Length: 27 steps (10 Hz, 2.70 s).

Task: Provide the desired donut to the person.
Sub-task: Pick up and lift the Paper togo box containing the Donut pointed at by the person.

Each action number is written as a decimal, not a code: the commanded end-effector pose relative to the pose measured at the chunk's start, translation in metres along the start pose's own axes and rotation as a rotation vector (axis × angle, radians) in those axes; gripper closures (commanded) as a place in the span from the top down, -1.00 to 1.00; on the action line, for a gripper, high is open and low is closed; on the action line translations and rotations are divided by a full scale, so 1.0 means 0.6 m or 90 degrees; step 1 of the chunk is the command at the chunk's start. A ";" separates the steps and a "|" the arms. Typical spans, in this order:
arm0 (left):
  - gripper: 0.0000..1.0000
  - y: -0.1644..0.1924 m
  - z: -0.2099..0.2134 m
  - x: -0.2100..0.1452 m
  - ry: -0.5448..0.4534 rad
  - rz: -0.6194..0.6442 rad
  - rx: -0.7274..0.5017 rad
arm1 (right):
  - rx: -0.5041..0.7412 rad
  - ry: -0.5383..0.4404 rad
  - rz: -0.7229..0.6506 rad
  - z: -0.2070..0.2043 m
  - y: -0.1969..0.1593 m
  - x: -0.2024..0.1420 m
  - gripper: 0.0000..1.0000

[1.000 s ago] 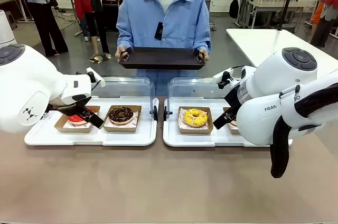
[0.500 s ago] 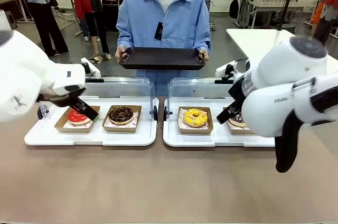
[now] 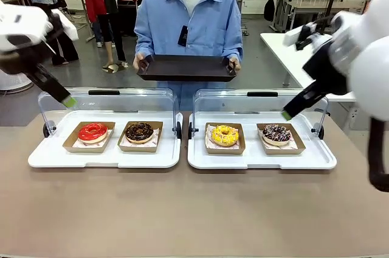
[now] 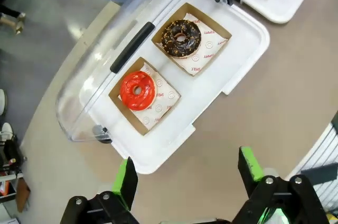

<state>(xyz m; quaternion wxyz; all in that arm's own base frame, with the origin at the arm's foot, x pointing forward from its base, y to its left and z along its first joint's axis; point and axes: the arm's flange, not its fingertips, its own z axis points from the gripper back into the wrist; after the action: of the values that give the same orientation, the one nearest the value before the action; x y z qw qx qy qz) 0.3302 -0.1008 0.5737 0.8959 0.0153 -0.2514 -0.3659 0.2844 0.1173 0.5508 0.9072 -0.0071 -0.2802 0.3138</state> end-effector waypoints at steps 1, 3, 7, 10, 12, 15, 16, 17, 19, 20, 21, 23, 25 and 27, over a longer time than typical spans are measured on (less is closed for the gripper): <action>1.00 -0.004 0.001 -0.005 -0.008 -0.015 0.019 | -0.048 0.002 0.026 0.032 0.002 -0.027 1.00; 1.00 0.000 0.000 0.000 0.000 0.000 0.000 | 0.000 0.000 0.000 0.000 0.000 0.000 1.00; 1.00 -0.001 0.004 0.000 0.005 -0.003 -0.002 | 0.000 0.000 0.000 0.000 0.000 0.000 1.00; 1.00 0.088 0.016 -0.048 -0.087 -0.073 -0.313 | 0.267 -0.051 0.141 0.002 -0.081 -0.051 1.00; 1.00 0.150 0.021 -0.094 -0.167 -0.082 -0.435 | 0.358 -0.091 0.185 -0.003 -0.133 -0.094 1.00; 1.00 0.232 0.003 -0.162 -0.302 -0.110 -0.509 | 0.450 -0.182 0.196 -0.031 -0.240 -0.170 1.00; 1.00 0.253 -0.009 -0.191 -0.346 -0.112 -0.476 | 0.474 -0.221 0.197 -0.044 -0.273 -0.193 1.00; 1.00 0.274 -0.024 -0.221 -0.391 -0.117 -0.445 | 0.483 -0.258 0.207 -0.053 -0.296 -0.213 1.00; 1.00 0.304 -0.045 -0.282 -0.464 -0.127 -0.415 | 0.490 -0.342 0.226 -0.053 -0.331 -0.255 1.00; 1.00 0.310 -0.045 -0.304 -0.506 -0.167 -0.386 | 0.484 -0.386 0.235 -0.051 -0.345 -0.272 1.00; 1.00 0.316 -0.042 -0.315 -0.546 -0.182 -0.338 | 0.474 -0.418 0.241 -0.050 -0.354 -0.287 1.00; 1.00 0.321 -0.041 -0.340 -0.555 -0.189 -0.321 | 0.483 -0.449 0.232 -0.052 -0.373 -0.309 1.00; 1.00 0.330 -0.037 -0.359 -0.546 -0.181 -0.306 | 0.488 -0.454 0.224 -0.050 -0.383 -0.325 1.00; 1.00 0.331 -0.032 -0.367 -0.529 -0.177 -0.315 | 0.485 -0.450 0.230 -0.040 -0.386 -0.335 1.00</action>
<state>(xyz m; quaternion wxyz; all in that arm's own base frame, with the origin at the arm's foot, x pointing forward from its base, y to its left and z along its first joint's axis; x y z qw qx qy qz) 0.3357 0.1872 0.5018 0.6431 -0.3114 -0.4898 -0.4996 0.2977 -0.1782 0.4661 0.6321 0.3864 -0.4240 0.5210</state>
